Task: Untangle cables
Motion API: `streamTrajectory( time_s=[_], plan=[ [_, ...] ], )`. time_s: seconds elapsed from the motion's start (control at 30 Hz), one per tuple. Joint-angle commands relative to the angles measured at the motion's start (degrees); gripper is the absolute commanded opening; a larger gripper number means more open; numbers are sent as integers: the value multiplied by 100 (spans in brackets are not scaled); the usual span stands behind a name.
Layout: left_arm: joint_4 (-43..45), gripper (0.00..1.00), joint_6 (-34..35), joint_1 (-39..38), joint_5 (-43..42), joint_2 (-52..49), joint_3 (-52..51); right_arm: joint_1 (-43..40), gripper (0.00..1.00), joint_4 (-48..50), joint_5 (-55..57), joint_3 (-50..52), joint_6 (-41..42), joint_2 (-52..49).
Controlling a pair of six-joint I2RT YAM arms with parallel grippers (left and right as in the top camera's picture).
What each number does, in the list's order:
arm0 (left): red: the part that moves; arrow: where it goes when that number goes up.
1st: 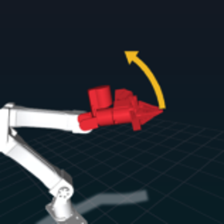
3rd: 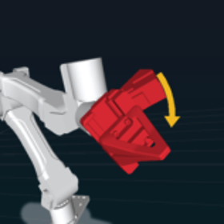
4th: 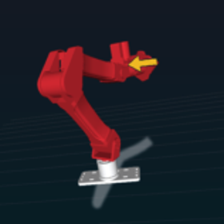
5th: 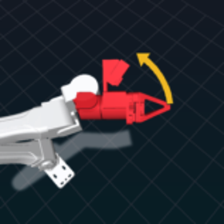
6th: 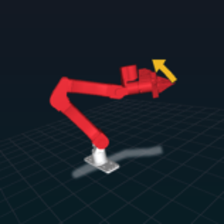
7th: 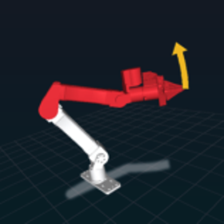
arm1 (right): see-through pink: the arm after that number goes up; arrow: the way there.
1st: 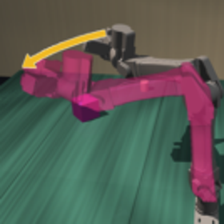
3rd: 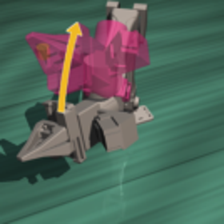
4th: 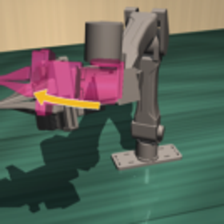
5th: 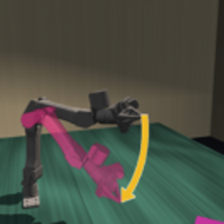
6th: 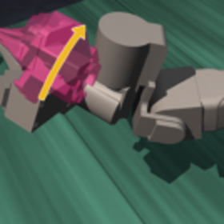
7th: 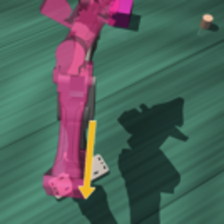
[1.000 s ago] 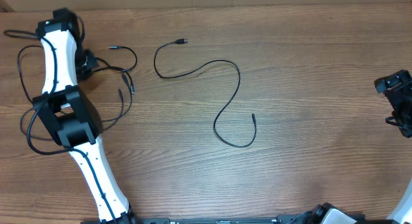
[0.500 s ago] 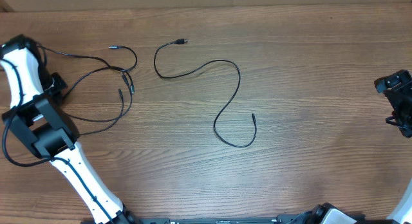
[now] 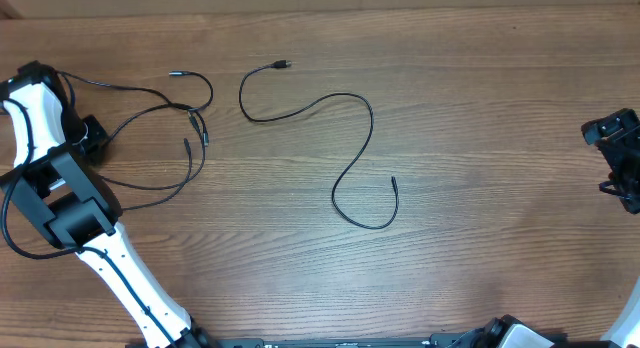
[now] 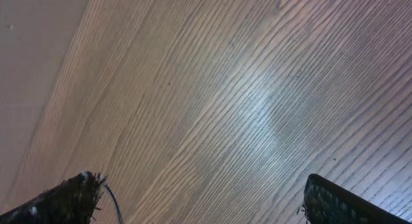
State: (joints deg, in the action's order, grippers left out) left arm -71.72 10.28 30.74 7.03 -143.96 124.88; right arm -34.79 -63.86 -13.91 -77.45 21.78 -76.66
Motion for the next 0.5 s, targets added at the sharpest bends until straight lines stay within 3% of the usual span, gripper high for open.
streamTrajectory(
  time_s=[0.0, 0.3, 0.47],
  plan=[
    [514, 4, -111, -11, -201, -201, -356, -7, 100, 31, 61, -61, -46, 15],
    [2175, 4, -153, 9, -212, -201, -1091, -7, 100, 31, 61, -61, -46, 15],
    [2649, 5, -155, 0, -264, -195, -1196, -7, 100, 31, 61, -63, -46, 15]
  ],
)
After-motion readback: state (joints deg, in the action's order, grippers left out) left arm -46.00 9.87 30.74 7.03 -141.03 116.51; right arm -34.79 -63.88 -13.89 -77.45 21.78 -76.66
